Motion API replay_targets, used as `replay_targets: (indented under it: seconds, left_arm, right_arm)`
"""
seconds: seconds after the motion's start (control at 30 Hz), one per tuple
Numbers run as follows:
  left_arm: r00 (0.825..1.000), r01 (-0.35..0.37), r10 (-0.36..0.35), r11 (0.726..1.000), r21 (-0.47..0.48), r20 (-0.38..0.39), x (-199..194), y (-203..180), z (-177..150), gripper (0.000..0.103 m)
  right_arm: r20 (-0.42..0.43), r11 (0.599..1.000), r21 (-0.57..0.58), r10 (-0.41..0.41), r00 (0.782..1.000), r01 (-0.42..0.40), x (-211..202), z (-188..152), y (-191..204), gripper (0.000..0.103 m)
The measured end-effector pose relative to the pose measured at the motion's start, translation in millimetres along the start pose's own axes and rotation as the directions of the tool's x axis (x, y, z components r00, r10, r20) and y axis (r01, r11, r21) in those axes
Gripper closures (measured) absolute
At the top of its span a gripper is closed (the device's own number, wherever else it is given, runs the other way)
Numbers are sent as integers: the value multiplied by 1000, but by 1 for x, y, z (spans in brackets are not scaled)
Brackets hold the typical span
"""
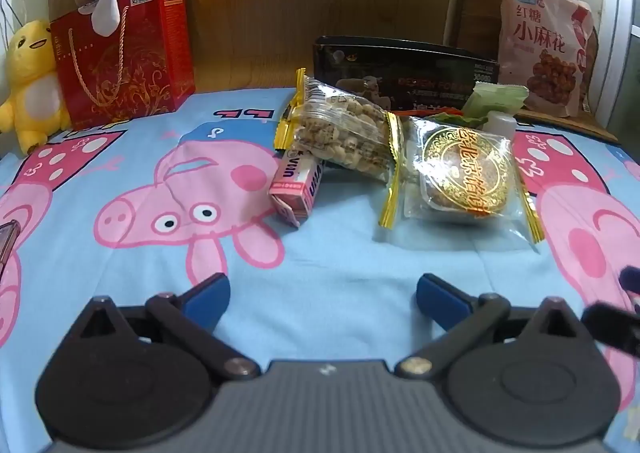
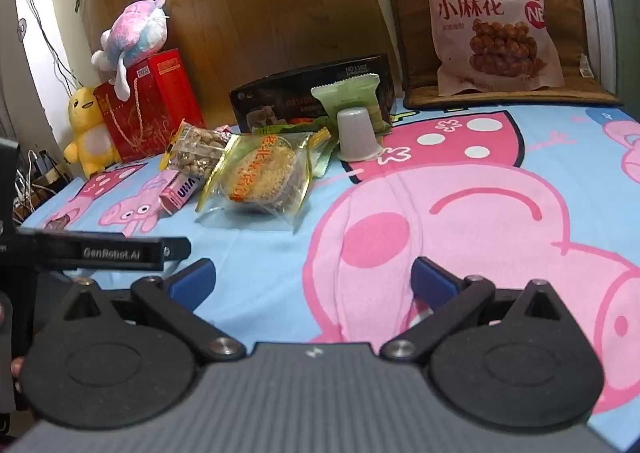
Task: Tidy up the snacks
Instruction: 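Reach the left gripper to the gold mooncake packet and grasp it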
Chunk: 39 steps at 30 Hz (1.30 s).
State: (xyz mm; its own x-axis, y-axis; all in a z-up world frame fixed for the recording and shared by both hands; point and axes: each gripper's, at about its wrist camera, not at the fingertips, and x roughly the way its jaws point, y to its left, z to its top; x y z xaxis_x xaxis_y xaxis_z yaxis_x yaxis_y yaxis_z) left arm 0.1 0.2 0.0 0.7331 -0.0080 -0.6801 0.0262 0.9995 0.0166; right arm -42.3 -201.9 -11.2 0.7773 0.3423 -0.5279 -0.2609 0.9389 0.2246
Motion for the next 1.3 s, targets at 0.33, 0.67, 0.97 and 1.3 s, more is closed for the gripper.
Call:
replay_targets:
  seconds: [0.33,0.67,0.97,1.3]
  left_arm:
    - [996,74,-72,996,-52,44,-10,8,-6,0]
    - [968,237,-221,961,-145,118,-17,48,-11,16]
    - [909,415,-400,896,-156,120,-13,65,26,32]
    - [932,354,-359,931,94,48,18,-5,58,37]
  right_arm:
    - [6,987,98,130,992,-130,37,73,-13,31]
    - [-115,980,124,168,979,-154,77,89,-16,70]
    - [-124,970,-6,239,963,-242,12,34,7,31]
    - [-185,952,-216,176,967,-215,41,27,64,29]
